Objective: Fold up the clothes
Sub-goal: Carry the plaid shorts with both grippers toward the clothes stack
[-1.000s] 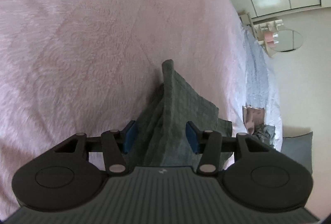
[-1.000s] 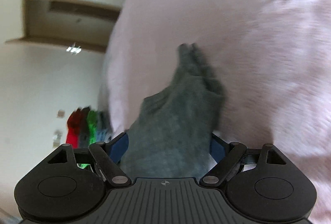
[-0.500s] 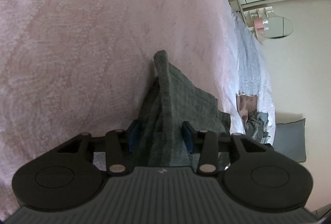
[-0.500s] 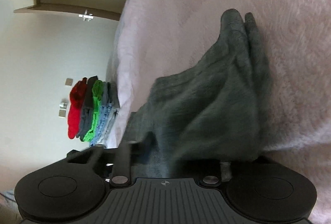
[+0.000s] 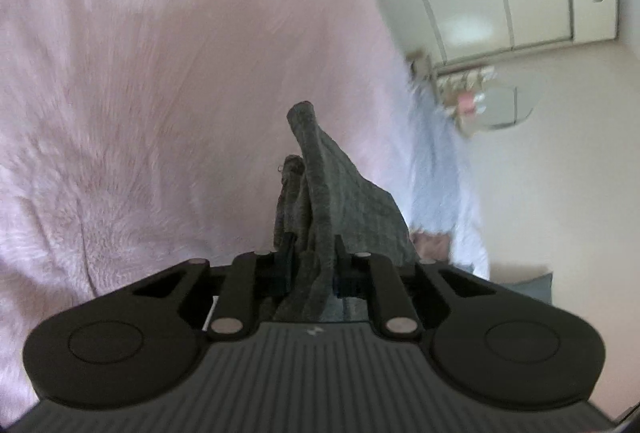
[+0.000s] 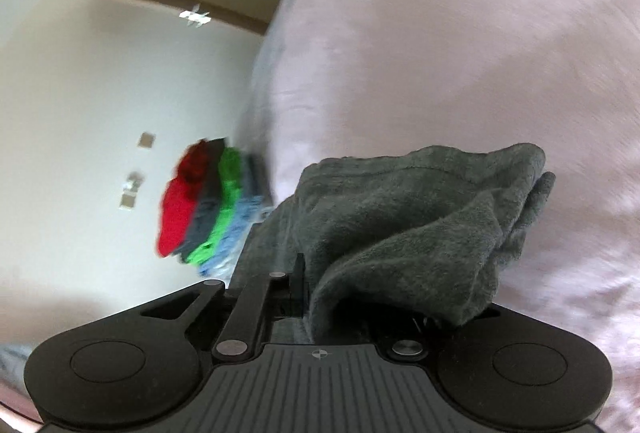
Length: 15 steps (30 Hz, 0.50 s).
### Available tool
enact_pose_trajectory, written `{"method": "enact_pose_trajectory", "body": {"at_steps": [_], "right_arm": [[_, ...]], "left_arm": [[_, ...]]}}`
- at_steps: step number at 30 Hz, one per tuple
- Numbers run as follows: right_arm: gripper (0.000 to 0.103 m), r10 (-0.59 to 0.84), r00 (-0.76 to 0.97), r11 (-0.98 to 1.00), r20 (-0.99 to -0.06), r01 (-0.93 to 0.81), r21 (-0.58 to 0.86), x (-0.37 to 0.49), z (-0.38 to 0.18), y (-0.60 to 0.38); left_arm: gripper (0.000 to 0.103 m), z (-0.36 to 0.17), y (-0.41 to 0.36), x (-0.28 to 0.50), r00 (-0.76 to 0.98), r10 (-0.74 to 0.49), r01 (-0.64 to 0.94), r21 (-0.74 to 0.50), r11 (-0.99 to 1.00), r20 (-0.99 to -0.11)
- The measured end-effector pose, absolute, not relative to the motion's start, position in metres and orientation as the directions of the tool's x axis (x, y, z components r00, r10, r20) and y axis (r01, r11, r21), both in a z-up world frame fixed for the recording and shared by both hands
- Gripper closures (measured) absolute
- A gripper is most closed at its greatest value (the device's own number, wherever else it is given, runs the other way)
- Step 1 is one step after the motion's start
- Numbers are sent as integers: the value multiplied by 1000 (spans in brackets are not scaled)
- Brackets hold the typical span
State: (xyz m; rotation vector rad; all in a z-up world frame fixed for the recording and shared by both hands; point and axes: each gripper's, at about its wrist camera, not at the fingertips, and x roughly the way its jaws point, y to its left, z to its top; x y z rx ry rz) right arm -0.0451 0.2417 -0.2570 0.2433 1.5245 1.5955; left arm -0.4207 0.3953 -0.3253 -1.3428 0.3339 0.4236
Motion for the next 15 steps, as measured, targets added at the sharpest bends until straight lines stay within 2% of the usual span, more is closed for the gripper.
{"method": "enact_pose_trajectory", "body": {"at_steps": [9, 15], "right_arm": [[94, 588, -715, -28, -379, -486, 874, -137, -159, 349], [94, 542, -761, -132, -356, -496, 858, -232, -109, 467]], "left_arm": [[90, -218, 416, -529, 852, 344, -470, -866, 172, -394], [91, -172, 496, -623, 808, 462, -485, -858, 170, -365]]}}
